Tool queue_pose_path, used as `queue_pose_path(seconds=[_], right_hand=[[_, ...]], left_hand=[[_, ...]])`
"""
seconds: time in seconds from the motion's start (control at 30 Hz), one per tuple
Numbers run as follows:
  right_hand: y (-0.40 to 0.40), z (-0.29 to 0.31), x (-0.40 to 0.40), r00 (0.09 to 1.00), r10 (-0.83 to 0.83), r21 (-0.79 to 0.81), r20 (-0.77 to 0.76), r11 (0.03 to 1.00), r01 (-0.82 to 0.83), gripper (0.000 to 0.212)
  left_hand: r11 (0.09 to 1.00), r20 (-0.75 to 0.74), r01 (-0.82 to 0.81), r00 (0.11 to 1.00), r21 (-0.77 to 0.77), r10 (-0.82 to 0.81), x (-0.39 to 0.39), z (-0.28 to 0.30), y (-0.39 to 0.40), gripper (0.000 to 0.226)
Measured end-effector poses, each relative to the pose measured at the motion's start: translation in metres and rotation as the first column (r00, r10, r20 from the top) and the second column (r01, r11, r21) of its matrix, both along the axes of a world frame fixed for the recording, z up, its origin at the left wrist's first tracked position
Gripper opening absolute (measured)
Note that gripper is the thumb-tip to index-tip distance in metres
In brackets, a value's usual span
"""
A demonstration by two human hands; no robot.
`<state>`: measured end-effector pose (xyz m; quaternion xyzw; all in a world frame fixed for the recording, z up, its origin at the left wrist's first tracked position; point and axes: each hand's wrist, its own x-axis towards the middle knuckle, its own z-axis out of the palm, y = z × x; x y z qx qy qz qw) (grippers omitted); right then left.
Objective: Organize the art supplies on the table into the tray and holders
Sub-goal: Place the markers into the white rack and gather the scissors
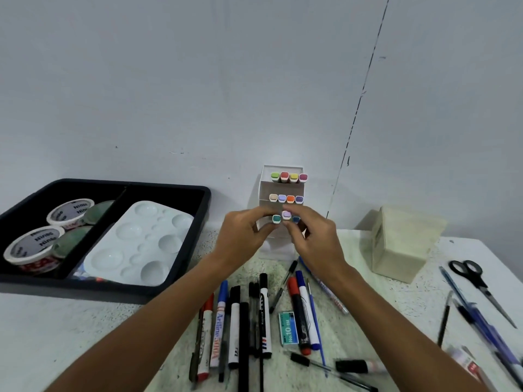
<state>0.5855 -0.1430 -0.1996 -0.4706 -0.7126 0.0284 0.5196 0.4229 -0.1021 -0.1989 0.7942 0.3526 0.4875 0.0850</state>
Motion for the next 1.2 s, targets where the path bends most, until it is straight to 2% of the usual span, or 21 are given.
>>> queue_pose_path(seconds=[0.23,0.33,0.4,0.5,0.53,0.6,0.63,0.7,0.77,0.83,0.9,1.0,1.2], right_hand=[[0.009,-0.01,-0.003,0.99,-0.068,-0.035,0.126,0.997,0.072,0.026],[0.01,-0.014,-0.002,0.979,-0.086,-0.019,0.185,0.996,0.091,0.031],[0.009,-0.016,0.0,0.975,-0.107,0.024,0.192,0.994,0.104,0.034],[0.004,-0.017,0.003,0.991,-0.116,0.106,0.073,0.988,0.108,0.024],[0.002,-0.017,0.003,0.992,-0.124,0.118,0.022,0.986,0.12,0.022],[0.001,-0.016,0.003,0.981,-0.155,0.076,-0.118,0.984,0.164,0.023],[0.002,-0.015,0.002,0.961,-0.179,0.009,-0.209,0.983,0.185,0.028],[0.005,-0.01,0.0,0.902,-0.231,-0.205,-0.366,0.965,0.164,0.042],[0.012,-0.011,0.001,0.852,-0.222,-0.41,-0.474,0.912,0.01,0.051],[0.018,-0.015,0.002,0.813,-0.166,-0.482,-0.558,0.862,-0.155,0.056],[0.021,-0.019,-0.001,0.799,-0.122,-0.489,-0.588,0.841,-0.231,0.06],[0.023,-0.022,-0.006,0.794,-0.127,-0.48,-0.594,0.848,-0.224,0.059],[0.023,-0.024,-0.008,0.807,-0.147,-0.463,-0.572,0.87,-0.169,0.06]], left_hand=[[1.0,-0.021,0.001,1.0,0.018,0.0,-0.001,-0.016,0.009,0.027],[0.997,0.022,0.011,1.0,0.081,-0.013,-0.004,-0.025,0.01,0.039],[0.993,0.065,-0.006,0.998,0.118,-0.001,-0.006,-0.027,0.01,0.038],[0.992,0.157,-0.053,0.987,0.115,0.034,-0.008,-0.028,0.009,0.025],[0.996,0.202,-0.057,0.979,0.07,0.042,-0.007,-0.028,0.008,0.023],[0.99,0.328,-0.018,0.942,-0.136,0.062,-0.004,-0.027,0.003,0.03],[0.958,0.387,0.039,0.919,-0.283,0.077,-0.002,-0.026,0.003,0.038],[0.807,0.475,0.213,0.875,-0.551,0.093,0.0,-0.026,0.008,0.055],[0.673,0.545,0.345,0.832,-0.654,0.104,0.002,-0.029,0.014,0.062],[0.63,0.596,0.412,0.796,-0.658,0.102,0.004,-0.032,0.018,0.052],[0.607,0.637,0.467,0.766,-0.643,0.087,0.009,-0.029,0.016,0.036],[0.584,0.647,0.502,0.761,-0.638,0.052,0.01,-0.024,0.014,0.031],[0.596,0.655,0.49,0.751,-0.636,0.082,0.009,-0.029,0.019,0.045]])
